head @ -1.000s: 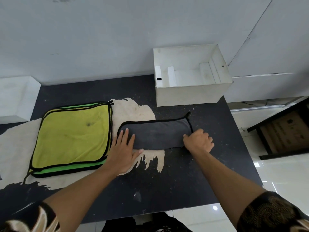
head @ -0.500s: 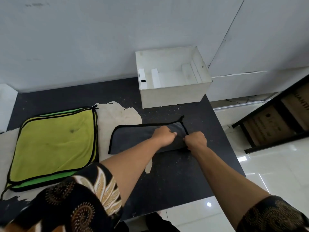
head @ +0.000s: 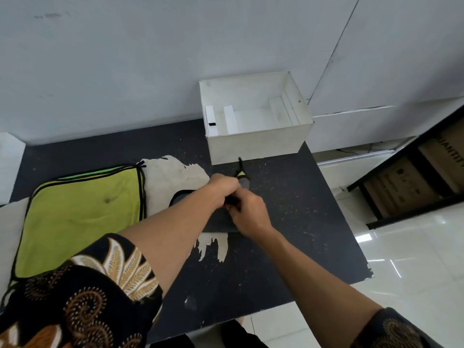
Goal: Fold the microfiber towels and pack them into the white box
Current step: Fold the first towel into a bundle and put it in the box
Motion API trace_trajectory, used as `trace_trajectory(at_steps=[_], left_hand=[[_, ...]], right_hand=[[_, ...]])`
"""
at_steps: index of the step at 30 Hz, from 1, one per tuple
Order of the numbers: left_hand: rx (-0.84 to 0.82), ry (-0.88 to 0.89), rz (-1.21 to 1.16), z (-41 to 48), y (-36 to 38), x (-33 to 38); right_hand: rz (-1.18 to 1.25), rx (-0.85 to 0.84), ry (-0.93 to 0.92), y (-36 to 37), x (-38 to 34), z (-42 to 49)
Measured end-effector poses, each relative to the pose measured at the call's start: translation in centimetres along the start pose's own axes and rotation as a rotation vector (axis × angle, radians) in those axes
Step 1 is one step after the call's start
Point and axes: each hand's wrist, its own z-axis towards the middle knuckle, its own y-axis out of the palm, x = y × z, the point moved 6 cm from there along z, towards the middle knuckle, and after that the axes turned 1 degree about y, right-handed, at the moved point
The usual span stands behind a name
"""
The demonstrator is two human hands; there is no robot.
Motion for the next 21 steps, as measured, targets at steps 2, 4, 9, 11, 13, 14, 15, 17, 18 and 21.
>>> trace_trajectory(at_steps=[2,4,9,11,13,14,15,17,18,21], left_hand=[[0.106,0.05,0.085,0.7,-2.3,-1.3],[0.189,0.122,0.193,1.1,-4.4,-2.5],[0.296,0.232,0.344,1.5,-9.1,-4.6],[0.301,0.262,0.368,1.8,-10.7,-5.2],[0.312,0.27,0.362,2.0,-12.0,-5.9],[0.318,0.27,0.356,2.2,-12.6,-6.3],[0.319,0.268,0.35,2.3,-13.1,-6.7],[0.301,0.268,0.359,2.5,-13.7,-7.4],[0.286,0.267,0.374,2.7,-13.9,-7.8],[0.256,0.266,0.416,3.1,-14.0,-8.9]], right_hand=[[-0.086,-0.023,-0.077,1.4,-1.0,-0.4],[-0.189,0.0,-0.114,2.6,-1.7,-0.8],[-0.417,-0.033,-0.202,6.3,-4.0,-1.1],[-0.468,-0.053,-0.241,7.6,-5.0,-1.1],[-0.488,-0.059,-0.28,8.6,-5.7,-1.3],[-0.502,-0.057,-0.306,8.9,-6.1,-1.5],[-0.517,-0.049,-0.339,9.3,-6.4,-1.6],[-0.528,-0.049,-0.397,10.0,-6.8,-1.8],[-0.533,-0.064,-0.415,10.3,-6.8,-1.9],[-0.561,-0.189,-0.405,11.7,-6.0,-2.0]])
